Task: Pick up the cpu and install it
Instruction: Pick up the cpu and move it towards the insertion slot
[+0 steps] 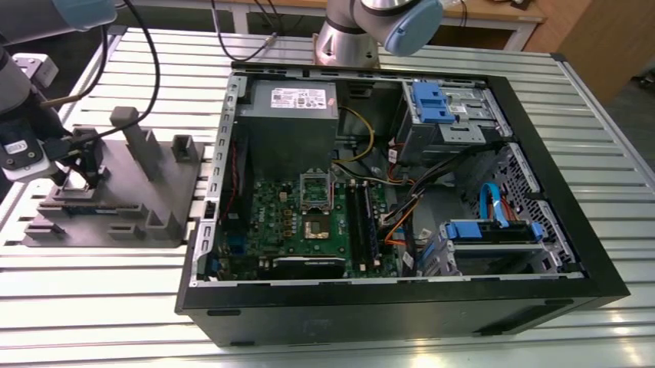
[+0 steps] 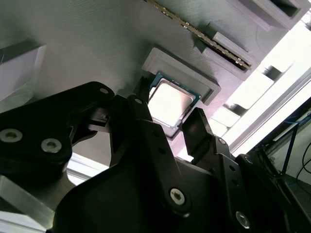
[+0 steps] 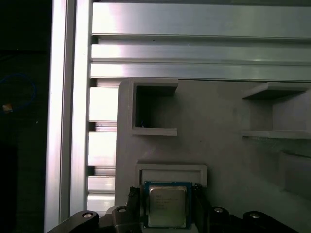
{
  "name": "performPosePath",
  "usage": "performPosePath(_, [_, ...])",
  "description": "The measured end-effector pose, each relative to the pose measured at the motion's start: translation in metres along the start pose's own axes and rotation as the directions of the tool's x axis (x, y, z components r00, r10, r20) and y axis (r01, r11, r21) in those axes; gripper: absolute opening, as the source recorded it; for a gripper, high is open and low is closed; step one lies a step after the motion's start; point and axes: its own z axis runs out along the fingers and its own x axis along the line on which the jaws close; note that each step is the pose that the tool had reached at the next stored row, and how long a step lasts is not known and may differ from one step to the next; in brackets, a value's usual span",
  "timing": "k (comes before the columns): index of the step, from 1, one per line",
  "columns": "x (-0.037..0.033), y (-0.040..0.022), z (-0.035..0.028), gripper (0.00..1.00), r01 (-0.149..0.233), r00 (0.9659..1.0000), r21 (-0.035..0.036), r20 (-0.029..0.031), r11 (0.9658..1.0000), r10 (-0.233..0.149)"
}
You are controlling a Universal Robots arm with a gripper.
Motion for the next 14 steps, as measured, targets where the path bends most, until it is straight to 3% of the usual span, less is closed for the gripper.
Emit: performPosePath(14, [0.0013,0.0000,-0.0006,0.55,0.000,1.0000,0.0001,0.0044,1.0000,0.000])
